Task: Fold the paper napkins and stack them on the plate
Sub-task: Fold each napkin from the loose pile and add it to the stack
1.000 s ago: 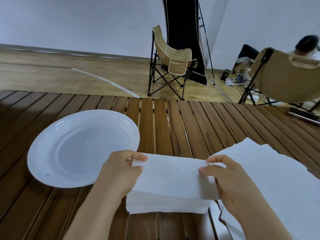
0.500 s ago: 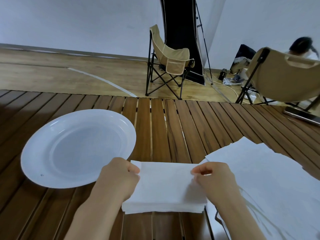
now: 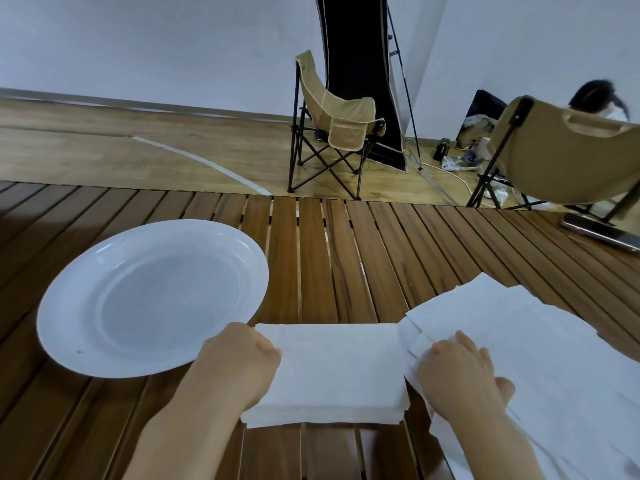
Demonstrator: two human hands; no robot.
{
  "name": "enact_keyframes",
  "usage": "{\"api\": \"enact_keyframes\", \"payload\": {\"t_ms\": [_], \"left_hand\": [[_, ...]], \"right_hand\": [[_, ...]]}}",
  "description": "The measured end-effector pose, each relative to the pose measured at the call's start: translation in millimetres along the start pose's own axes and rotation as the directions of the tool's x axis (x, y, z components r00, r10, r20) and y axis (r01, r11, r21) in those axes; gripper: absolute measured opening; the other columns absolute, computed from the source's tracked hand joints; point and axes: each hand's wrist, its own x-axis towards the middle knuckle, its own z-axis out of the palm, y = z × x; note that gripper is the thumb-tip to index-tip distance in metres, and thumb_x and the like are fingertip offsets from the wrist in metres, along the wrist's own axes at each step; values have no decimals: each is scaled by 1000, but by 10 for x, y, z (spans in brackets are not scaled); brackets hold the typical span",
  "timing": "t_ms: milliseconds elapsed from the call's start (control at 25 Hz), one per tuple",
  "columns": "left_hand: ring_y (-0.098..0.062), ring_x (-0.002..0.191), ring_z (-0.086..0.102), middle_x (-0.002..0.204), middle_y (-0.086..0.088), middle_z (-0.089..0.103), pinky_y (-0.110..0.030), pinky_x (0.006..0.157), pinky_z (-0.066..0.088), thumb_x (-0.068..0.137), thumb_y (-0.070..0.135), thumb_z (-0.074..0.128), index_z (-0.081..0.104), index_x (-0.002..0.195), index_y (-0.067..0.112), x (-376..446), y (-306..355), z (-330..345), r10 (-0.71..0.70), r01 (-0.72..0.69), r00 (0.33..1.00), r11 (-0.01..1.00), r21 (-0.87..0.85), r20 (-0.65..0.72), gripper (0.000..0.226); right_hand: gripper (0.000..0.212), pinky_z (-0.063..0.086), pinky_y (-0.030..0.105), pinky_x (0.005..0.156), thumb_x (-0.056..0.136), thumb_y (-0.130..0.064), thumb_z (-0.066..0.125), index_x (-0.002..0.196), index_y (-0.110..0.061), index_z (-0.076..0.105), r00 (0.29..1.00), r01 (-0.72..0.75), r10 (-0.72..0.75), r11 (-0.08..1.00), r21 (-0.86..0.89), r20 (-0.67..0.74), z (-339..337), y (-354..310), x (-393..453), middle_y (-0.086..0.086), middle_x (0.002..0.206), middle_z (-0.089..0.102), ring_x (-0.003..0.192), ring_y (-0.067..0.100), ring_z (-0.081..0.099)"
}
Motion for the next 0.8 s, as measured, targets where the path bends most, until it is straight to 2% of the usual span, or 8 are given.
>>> {"api": "enact_keyframes", "payload": {"t_ms": [80,200,320,400,520,600,680,800], "left_hand": [[-11,69,54,95,-11,68,-15,56,39,96,26,47,70,101,10,-3,11,2,3,-3,1000,1000,6,15,29],[-9,58,46,74,-8,59,-15,50,35,95,25,47,67,85,7,-7,17,-18,4,-5,1000,1000,28,21,29],[-11,50,35,60,2,37,-13,44,24,94,22,45,46,65,12,-21,25,-33,21,-20,1000,999,50,-19,31],[-11,52,38,63,4,41,-11,42,24,95,20,44,47,65,14,-9,3,-32,47,-45,998,998,50,-43,31],[-9,59,46,72,6,52,-10,45,27,96,20,44,62,78,17,7,-26,-9,71,-67,995,996,57,-68,25],[-7,66,47,85,9,56,-7,49,29,97,22,45,65,91,24,-3,-20,-1,82,-78,992,996,44,-93,21],[-5,85,47,109,9,58,-11,63,34,96,25,49,63,111,30,-12,-16,1,74,-75,990,997,2,-120,21],[-7,97,49,118,7,57,-12,71,36,92,29,57,61,114,31,-40,0,-5,74,-81,987,996,-47,-144,22]], "right_hand": [[21,29,47,108,92,-17,29,91,-25,49,1000,-17,17,1000,-3,10,14,-5,6,0,145,33,138,26,28],[34,29,51,106,92,-12,30,115,-24,53,1000,-19,18,999,-40,-11,70,-14,33,-4,143,34,139,26,26],[40,27,52,107,91,-10,33,127,-20,48,999,-17,16,1000,-22,-52,115,-15,54,-5,145,33,138,24,27],[35,26,48,107,92,-8,37,123,-15,51,991,-8,15,999,51,-133,69,-36,41,-2,135,45,128,23,41],[27,36,42,101,93,-10,50,117,-18,60,928,99,-13,972,212,-373,-61,-75,-22,2,114,62,104,21,56],[22,46,30,84,90,-8,59,108,-18,68,847,304,-83,886,351,-524,-158,-106,-74,3,105,69,91,19,61],[19,41,14,68,87,-5,64,96,-20,70,791,473,-115,738,481,-601,-284,-153,-146,-1,92,71,80,11,60],[23,39,9,56,84,-3,66,85,-25,69,766,615,-141,447,650,-628,-476,-216,-304,-11,70,64,61,4,55]]}}
